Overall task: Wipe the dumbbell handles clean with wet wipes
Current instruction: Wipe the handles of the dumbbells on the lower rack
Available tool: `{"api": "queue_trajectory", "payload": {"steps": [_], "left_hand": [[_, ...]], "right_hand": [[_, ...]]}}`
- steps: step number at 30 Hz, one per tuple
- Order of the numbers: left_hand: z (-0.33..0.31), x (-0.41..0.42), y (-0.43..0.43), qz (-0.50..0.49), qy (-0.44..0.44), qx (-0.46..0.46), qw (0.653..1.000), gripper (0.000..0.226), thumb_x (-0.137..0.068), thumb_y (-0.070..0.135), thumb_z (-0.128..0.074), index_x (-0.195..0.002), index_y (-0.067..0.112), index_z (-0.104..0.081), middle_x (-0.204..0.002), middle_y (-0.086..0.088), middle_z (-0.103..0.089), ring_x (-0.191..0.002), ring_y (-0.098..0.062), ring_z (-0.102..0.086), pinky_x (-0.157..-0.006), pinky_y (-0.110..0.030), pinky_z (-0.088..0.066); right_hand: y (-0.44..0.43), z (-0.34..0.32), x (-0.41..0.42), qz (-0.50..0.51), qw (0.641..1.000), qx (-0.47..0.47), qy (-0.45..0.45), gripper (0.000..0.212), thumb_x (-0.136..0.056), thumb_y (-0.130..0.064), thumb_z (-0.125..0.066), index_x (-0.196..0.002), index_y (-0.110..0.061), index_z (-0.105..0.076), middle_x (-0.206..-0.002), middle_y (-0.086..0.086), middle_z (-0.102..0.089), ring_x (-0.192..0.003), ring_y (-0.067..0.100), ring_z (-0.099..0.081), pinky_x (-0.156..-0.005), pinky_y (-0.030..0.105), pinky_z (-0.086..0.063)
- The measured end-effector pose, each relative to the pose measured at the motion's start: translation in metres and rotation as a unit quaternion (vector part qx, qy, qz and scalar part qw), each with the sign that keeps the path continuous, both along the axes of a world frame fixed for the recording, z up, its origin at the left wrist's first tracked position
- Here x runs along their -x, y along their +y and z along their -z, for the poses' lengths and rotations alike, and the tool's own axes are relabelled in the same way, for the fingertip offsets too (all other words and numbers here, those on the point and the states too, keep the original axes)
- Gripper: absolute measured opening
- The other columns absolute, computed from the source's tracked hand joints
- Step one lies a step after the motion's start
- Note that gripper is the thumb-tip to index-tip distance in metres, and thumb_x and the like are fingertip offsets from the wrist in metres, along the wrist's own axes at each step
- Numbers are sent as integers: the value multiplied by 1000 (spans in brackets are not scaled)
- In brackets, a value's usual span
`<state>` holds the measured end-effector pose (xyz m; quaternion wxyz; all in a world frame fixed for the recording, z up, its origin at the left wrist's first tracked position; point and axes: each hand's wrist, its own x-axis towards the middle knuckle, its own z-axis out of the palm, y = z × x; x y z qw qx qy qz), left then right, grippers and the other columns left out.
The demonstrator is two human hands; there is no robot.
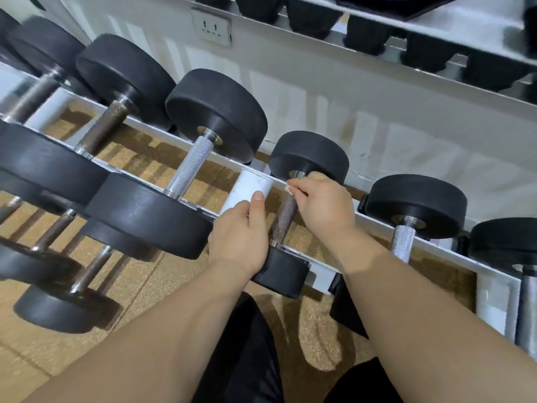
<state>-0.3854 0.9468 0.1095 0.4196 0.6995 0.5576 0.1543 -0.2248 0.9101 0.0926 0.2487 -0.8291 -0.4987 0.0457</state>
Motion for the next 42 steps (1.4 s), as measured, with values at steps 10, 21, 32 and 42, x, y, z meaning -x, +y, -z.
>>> {"api": "queue_trajectory", "payload": {"steps": [10,21,32,42], "left_hand": [[-5,-1,-7,-46,-16,-28,998,50,-101,59,-19,-82,22,-47,-93,-5,-60,-95,-32,-55,-89,-52,-46],[7,6,-13,-125,-60,-68,988,32,-106,35,-34,-80,18,-43,-84,0,-54,-87,-28,-52,-68,-42,-38],[24,18,-25,-103,-146,-92,980,26,-89,23,-44,-107,23,-61,-105,7,-63,-102,-21,-47,-89,-47,-44],[31,17,-25,-100,-176,-97,974,29,-83,14,-43,-97,24,-66,-96,8,-65,-98,-19,-46,-88,-45,-43]], "right_hand": [[-13,-6,-3,-79,996,7,37,19,-94,-26,-65,-108,-23,-78,-98,-6,-68,-93,16,-63,-84,31,-50],[-9,-16,-3,-169,980,79,-71,21,-95,-24,-64,-112,-25,-76,-100,-1,-64,-91,25,-64,-79,37,-53],[-1,-24,2,-175,970,76,-151,22,-94,-19,-62,-109,-19,-77,-92,5,-67,-87,31,-66,-71,39,-54],[10,-31,8,-220,955,147,-135,17,-92,-23,-66,-105,-25,-77,-89,-5,-62,-88,27,-64,-74,44,-54]]}}
